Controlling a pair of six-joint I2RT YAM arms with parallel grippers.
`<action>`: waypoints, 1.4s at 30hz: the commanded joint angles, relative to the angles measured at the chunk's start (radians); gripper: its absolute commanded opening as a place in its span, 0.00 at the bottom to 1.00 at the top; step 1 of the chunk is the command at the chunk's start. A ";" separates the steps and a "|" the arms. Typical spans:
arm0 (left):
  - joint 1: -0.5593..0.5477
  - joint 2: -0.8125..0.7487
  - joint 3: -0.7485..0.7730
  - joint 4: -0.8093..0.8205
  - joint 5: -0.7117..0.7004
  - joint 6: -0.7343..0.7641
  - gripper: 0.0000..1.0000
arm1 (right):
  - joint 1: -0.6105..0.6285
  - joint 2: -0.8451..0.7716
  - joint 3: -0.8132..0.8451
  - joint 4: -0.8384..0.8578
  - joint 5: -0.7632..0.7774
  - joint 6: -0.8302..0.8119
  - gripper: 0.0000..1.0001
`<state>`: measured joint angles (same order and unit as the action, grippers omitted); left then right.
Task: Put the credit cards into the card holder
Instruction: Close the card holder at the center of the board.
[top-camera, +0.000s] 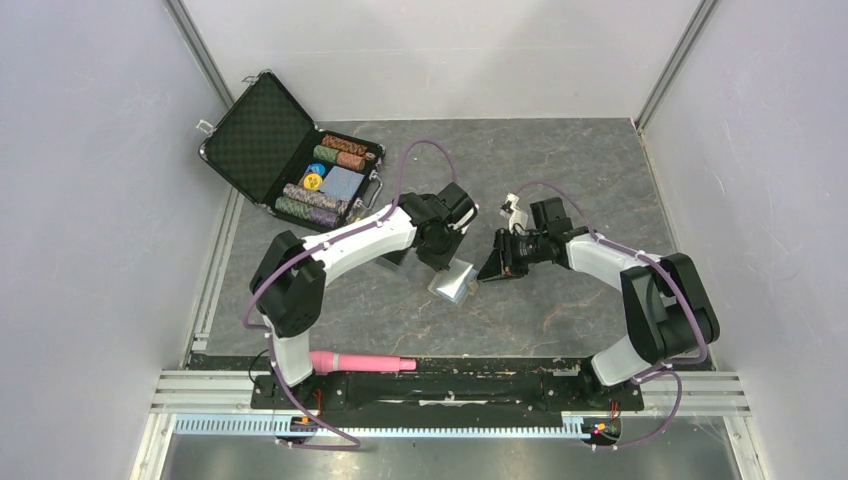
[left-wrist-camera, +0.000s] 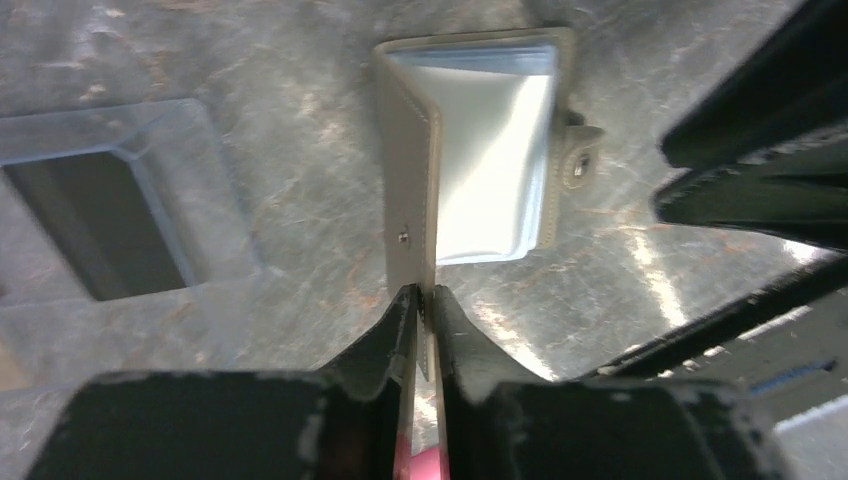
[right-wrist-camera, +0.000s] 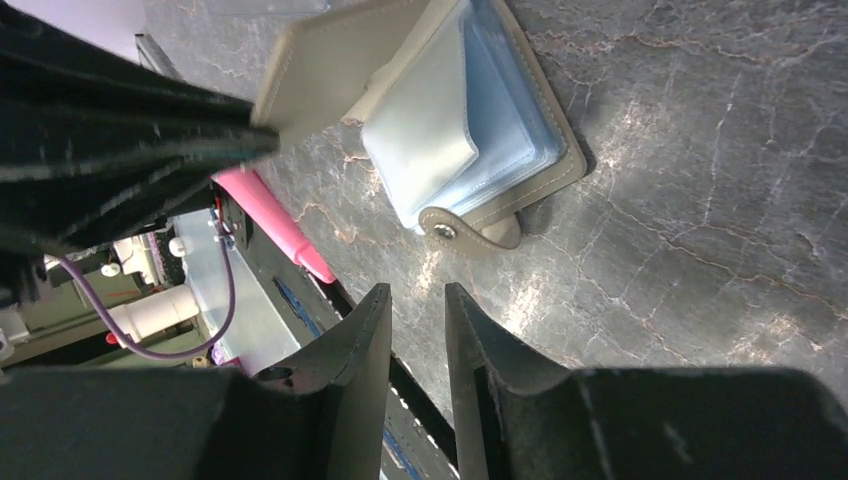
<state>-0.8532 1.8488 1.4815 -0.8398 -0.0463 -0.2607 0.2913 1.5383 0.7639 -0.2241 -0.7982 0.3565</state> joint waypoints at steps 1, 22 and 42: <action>-0.001 0.063 0.015 0.035 0.216 -0.024 0.23 | 0.014 0.018 0.028 0.054 0.042 0.009 0.31; 0.046 0.156 -0.006 0.115 0.472 -0.016 0.41 | 0.025 0.116 -0.062 0.418 -0.064 0.166 0.41; 0.194 0.060 -0.123 0.195 0.516 -0.101 0.34 | 0.063 0.183 -0.112 0.463 -0.142 0.192 0.45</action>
<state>-0.6544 1.9213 1.3655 -0.6628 0.4492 -0.3252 0.3420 1.7123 0.6594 0.2012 -0.9073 0.5457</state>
